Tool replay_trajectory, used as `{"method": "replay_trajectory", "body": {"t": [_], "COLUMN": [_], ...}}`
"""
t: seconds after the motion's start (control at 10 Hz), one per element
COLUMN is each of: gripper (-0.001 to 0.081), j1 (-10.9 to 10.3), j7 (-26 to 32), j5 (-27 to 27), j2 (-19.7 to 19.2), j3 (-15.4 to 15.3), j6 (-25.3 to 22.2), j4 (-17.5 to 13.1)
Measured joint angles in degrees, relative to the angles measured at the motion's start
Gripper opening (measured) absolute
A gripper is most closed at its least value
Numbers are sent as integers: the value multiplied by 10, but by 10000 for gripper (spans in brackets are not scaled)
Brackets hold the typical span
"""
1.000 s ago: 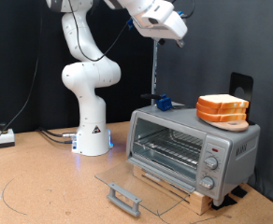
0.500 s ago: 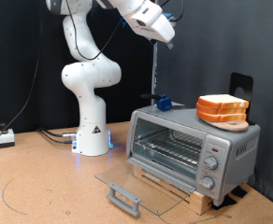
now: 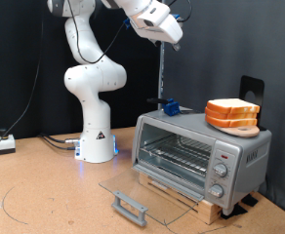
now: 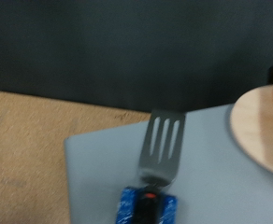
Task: Make a piece of toast with the oven
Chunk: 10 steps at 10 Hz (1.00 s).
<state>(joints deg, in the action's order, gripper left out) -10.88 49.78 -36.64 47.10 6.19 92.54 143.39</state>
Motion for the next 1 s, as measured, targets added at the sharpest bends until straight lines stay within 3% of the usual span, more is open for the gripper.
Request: {"method": "replay_trajectory", "body": {"t": [0.4, 0.7, 1.0], "gripper": [807, 807, 807], "j1": [34, 34, 34], "j7": [-54, -60, -56], "j5": [17, 0, -1], "j2": [57, 53, 52], "j3": [-67, -63, -70], "j6": [78, 78, 130], "j4": [97, 102, 133]}}
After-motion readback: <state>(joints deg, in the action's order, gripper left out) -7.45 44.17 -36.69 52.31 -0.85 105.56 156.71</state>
